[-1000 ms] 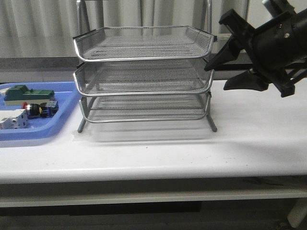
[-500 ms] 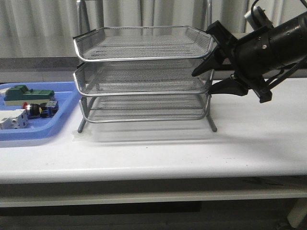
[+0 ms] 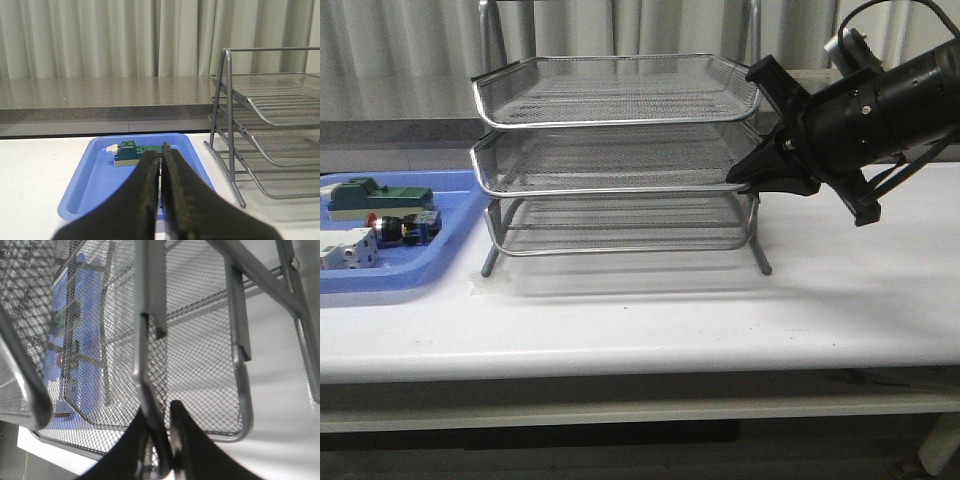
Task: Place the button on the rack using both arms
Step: 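Pull the middle wire tray out toward the robot with the right gripper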
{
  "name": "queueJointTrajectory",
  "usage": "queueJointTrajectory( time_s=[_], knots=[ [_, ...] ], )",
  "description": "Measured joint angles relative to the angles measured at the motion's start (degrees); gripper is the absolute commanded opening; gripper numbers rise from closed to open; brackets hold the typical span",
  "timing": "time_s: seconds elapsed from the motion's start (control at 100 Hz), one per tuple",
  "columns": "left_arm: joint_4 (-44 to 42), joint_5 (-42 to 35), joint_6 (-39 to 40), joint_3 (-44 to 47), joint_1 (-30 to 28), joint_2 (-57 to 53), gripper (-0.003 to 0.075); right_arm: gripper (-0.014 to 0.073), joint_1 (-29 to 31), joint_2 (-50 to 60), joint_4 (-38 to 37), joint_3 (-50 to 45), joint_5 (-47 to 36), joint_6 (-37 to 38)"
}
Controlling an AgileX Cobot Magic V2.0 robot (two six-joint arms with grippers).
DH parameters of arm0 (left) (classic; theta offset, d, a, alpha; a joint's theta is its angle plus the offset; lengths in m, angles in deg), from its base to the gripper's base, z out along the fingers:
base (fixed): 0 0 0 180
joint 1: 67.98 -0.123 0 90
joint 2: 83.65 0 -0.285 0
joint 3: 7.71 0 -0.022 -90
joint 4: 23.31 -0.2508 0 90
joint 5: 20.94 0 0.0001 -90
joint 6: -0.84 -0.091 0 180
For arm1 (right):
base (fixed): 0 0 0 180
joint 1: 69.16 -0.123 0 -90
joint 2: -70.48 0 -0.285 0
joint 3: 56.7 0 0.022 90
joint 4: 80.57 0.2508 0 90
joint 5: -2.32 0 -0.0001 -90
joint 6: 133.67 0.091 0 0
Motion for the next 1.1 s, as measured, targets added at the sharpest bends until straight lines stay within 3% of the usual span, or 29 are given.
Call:
queueJointTrajectory(
  time_s=[0.41, 1.1],
  knots=[
    [0.0, 0.0, 0.0, 0.0, 0.0, 0.0, 0.0004, 0.0052, 0.0, 0.43, 0.1, -2.66, 1.6, -0.66],
    [0.0, 0.0, 0.0, 0.0, 0.0, 0.0, 0.0004, 0.0056, -0.1, 15.13, -0.09, -22.19, 2.39, -5.22]
  ],
)
